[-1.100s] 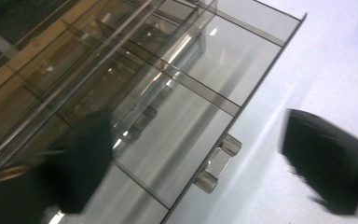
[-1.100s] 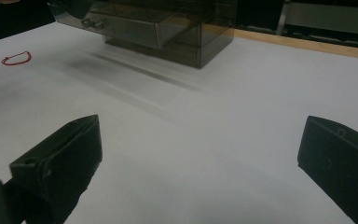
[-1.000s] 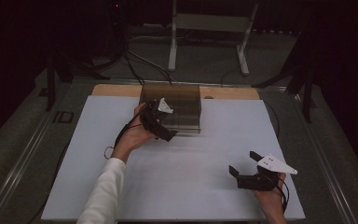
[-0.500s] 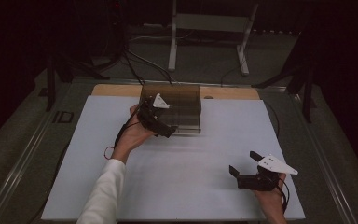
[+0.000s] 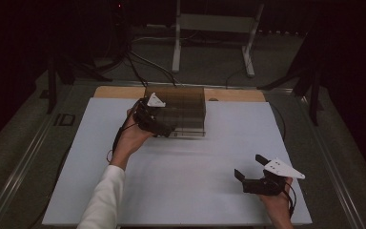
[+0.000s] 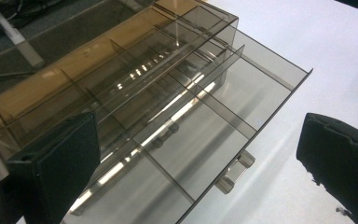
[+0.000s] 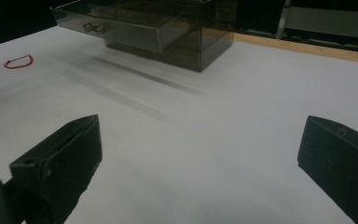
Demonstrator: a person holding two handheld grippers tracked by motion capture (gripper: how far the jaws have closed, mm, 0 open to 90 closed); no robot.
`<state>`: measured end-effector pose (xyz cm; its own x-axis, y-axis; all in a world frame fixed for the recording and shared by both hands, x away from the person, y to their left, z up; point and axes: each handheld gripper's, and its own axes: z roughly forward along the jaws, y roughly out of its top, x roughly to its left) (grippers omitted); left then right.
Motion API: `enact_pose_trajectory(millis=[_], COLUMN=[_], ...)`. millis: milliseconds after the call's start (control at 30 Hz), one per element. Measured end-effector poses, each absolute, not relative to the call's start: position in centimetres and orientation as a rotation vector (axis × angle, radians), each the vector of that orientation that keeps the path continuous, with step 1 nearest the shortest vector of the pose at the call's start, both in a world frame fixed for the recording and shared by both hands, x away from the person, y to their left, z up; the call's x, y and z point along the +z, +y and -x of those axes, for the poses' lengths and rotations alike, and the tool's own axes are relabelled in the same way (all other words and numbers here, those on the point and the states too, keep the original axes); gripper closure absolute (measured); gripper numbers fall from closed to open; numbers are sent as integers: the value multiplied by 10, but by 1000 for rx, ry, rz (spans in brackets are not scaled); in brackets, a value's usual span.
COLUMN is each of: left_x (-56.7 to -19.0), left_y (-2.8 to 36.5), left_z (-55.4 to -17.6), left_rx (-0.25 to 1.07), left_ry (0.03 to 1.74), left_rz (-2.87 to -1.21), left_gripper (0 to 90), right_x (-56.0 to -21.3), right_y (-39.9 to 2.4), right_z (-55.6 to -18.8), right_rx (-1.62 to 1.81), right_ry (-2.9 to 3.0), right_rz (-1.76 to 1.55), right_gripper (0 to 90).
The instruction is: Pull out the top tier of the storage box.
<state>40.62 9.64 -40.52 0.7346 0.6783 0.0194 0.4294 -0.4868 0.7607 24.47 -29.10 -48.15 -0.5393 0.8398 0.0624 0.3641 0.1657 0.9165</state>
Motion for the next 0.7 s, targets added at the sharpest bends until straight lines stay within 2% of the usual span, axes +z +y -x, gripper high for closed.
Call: enact_pose_trajectory(millis=[700], left_x=[-402], left_y=[116], left_z=[-391], left_rx=[476], left_ry=[850], left_rz=[-2068], left_gripper=[11], right_x=[-481], right_y=[-294], right_z=[-244], right_rx=[1383], right_ry=[1962], right_rz=[-1127], right_gripper=[0])
